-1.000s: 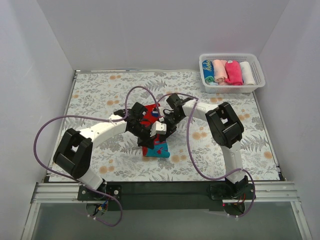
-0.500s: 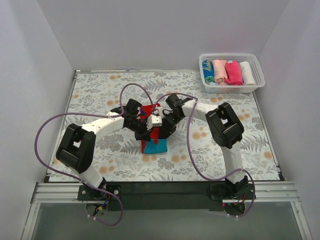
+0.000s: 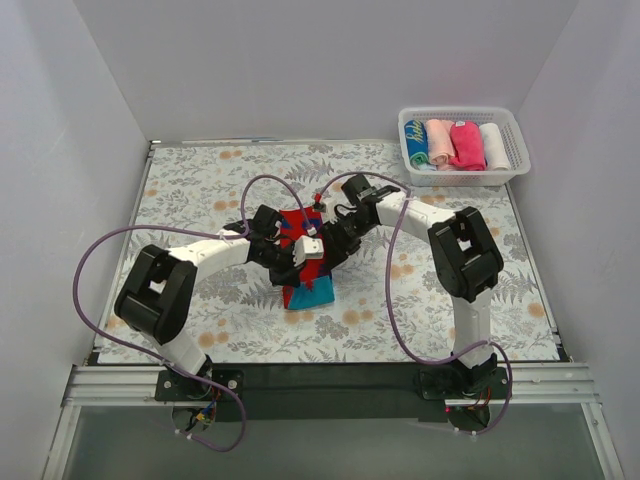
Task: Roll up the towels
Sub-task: Roll the towel
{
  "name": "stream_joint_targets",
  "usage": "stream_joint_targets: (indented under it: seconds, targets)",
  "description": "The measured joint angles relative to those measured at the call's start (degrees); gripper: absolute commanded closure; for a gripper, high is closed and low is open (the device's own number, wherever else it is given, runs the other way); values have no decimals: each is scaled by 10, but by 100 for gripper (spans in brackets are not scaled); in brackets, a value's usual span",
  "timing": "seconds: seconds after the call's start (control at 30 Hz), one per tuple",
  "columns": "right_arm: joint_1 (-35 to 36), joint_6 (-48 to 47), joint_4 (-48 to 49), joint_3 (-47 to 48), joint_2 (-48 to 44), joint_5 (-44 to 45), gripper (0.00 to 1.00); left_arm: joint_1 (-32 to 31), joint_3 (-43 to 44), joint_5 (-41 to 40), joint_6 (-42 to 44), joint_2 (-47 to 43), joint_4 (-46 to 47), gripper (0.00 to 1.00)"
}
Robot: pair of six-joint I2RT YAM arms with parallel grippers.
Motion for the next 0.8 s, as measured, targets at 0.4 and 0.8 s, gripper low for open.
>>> stream_joint_targets:
  seconds: [0.4, 0.8]
  targets:
    - [-2, 15, 0, -20, -34, -36, 52, 0, 0, -4, -3, 9, 12, 100]
    - [19, 12, 2, -44, 11, -23, 95, 1, 1, -8, -2, 15, 17, 80]
